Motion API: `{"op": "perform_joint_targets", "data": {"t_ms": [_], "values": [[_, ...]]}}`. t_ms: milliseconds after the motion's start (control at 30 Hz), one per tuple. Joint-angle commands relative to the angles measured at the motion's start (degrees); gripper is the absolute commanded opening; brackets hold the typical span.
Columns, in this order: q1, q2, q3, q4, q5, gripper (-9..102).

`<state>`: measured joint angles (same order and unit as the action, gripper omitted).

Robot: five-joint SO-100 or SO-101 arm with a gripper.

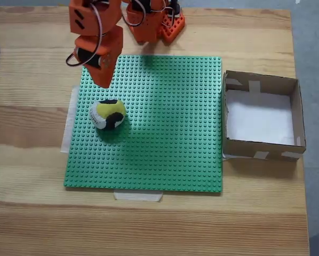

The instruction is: Pick the ball and put it in the box.

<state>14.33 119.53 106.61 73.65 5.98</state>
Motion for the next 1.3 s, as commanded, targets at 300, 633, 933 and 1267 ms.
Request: {"op": "perform_joint_targets", "data": {"t_ms": [300, 633, 933, 1267], "values": [[0.5, -5.4, -5.6, 4.1, -1.4, 4], [0.5, -8.0, -5.7, 6.8, -2.3, 28], [0.5, -10.4, -3.4, 4.8, -4.3, 40], [0.1, -12.3, 1.8, -1.2, -5.6, 45]]}}
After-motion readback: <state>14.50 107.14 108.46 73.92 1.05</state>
